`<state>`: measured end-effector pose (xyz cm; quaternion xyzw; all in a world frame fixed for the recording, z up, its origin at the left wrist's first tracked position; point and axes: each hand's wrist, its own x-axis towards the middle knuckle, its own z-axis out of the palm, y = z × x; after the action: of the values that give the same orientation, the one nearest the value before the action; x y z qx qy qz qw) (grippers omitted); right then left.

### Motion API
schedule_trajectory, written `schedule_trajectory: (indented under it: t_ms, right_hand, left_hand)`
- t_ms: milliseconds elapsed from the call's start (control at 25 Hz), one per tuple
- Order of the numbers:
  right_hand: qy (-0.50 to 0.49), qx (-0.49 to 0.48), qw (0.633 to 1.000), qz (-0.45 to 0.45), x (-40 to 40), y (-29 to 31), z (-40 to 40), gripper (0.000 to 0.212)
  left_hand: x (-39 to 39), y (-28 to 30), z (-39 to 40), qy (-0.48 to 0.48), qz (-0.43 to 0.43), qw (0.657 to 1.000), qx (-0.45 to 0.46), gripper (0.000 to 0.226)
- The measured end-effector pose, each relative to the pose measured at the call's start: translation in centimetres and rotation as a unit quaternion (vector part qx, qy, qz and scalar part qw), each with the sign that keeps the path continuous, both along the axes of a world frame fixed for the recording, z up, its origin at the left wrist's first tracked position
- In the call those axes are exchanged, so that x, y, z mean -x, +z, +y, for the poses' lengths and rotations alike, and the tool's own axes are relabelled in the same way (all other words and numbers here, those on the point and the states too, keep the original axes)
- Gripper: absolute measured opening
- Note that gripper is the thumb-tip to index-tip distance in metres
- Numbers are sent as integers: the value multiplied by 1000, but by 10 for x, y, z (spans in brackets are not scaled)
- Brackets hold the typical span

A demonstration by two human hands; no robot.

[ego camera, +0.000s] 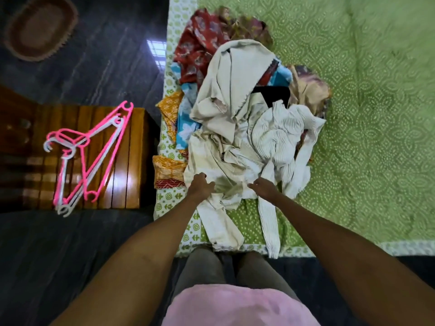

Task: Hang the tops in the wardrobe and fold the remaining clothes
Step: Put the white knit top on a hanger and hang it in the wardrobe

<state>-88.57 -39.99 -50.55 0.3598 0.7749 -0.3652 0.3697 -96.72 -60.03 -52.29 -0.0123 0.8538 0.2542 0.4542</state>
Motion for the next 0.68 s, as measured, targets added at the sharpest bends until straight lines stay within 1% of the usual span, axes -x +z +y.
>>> schedule_trajectory:
  t_ms: [80, 200, 280, 360, 440, 480, 520, 600, 680]
  right_hand:
    - [-44, -8, 999, 12, -1, -15, 15, 36]
    - [-147, 5, 989, 31, 0, -38, 40, 31]
    - [-236, 48, 970, 27, 6, -52, 54, 36]
    - [-312, 121, 942, 1, 15, -65, 70, 44]
    - [-362, 183, 914, -12, 21, -77, 80, 45]
    - [-376, 200, 905, -15, 21, -83, 84, 40]
    - [-384, 208, 899, -5, 20, -87, 88, 30]
    - [-398, 188, 897, 42, 15, -90, 91, 5]
    - [-435, 146, 882, 108, 8, -84, 91, 5]
  left_hand:
    - [-10, -7, 9, -11, -12, 1000, -4, 52]
    - [-23, -18, 23, -2, -23, 1000, -9, 50]
    - [-30, -28, 35, 7, -24, 1000, -11, 49]
    - [-34, -38, 53, 12, -16, 1000, -17, 47]
    - [-34, -44, 72, 31, -17, 999, -26, 44]
    - [-34, -47, 85, 43, -24, 998, -30, 43]
    - [-34, -49, 97, 50, -30, 998, -36, 42]
    - [-34, -48, 123, 69, -39, 996, -47, 40]
    - [-32, -46, 150, 120, -57, 990, -56, 33]
